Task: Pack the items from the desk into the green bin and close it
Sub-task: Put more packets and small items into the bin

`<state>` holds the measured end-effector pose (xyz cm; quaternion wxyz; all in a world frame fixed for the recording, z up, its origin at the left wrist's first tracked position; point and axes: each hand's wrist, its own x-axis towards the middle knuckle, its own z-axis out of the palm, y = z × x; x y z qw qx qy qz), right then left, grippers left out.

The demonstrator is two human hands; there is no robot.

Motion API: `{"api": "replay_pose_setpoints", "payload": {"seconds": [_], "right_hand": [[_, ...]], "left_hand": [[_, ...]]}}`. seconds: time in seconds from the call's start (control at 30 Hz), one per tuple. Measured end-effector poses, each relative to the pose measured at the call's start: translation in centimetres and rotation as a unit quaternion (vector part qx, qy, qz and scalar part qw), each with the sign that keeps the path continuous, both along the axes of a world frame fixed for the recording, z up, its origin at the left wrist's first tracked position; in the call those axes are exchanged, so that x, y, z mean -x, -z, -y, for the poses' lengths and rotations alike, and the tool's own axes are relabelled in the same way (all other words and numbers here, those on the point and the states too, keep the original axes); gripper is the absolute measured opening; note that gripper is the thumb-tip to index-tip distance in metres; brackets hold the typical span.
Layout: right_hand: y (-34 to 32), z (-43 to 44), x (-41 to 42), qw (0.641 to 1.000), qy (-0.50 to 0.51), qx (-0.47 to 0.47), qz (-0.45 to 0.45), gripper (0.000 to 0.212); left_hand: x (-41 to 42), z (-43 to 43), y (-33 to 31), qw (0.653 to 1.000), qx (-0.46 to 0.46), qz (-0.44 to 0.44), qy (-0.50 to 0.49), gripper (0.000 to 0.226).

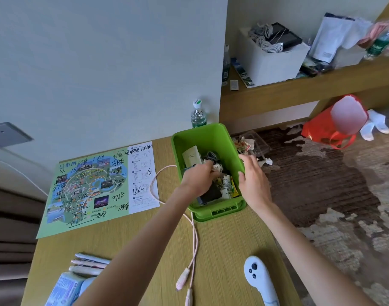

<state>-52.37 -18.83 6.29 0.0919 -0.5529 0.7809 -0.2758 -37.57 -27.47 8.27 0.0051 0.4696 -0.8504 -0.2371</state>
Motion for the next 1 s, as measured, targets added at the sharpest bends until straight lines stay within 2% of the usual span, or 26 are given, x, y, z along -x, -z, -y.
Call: {"api": "replay_pose_setpoints", "payload": {"seconds": [0.07,0.23,0.3,0.37,0.47,0.53,0.6,0.67,0.77,0.87,1.0], "right_hand": [[0.1,0.1,0.0,1.000,0.004,-0.011,-0.002,0.046],[0.1,0.0,0.0,1.000,0.010,-0.012,0.002,0.046],[0.1,-0.1,-0.1,1.000,0.011,-0.009,0.000,0.046],[0.1,-0.1,-0.1,1.000,0.009,-0.007,-0.006,0.046],[0.1,-0.1,-0.3,1.000,0.005,-0.008,-0.014,0.047],[0.0,-0.1,-0.3,1.000,0.003,-0.011,-0.017,0.047],[-0.1,-0.2,-0.3,1.000,0.000,-0.013,-0.022,0.047],[-0.3,-0.2,-0.3,0.999,-0.006,-0.017,-0.034,0.047],[-0.7,-0.2,-0.4,0.998,-0.014,-0.006,-0.069,0.049],[-1.7,-0.4,-1.4,0.992,-0.030,0.012,-0.124,0.050],[-3.3,-0.7,-5.7,0.991,-0.087,0.049,-0.088,0.041]], "left_hand": [[0.7,-0.1,1.0,0.997,-0.006,0.063,0.040,0.031],[1.5,0.7,1.1,0.986,-0.078,0.118,0.091,0.035],[1.2,0.8,0.9,0.993,-0.061,0.089,0.053,0.035],[0.9,0.8,0.7,1.000,-0.023,0.012,-0.016,0.032],[0.9,0.8,0.9,0.990,-0.006,-0.099,-0.103,0.027],[0.8,0.7,1.2,0.992,-0.031,-0.082,-0.096,0.030],[0.4,0.5,1.7,0.996,-0.050,-0.022,-0.070,0.037],[0.0,0.2,1.6,0.998,-0.030,-0.004,-0.058,0.038],[-1.0,-0.1,0.0,0.995,0.044,-0.070,-0.062,0.031],[-3.8,-0.8,-1.7,0.977,0.093,-0.164,-0.100,0.025],[-10.7,-3.0,-1.5,0.944,0.104,-0.236,-0.208,0.015]]}}
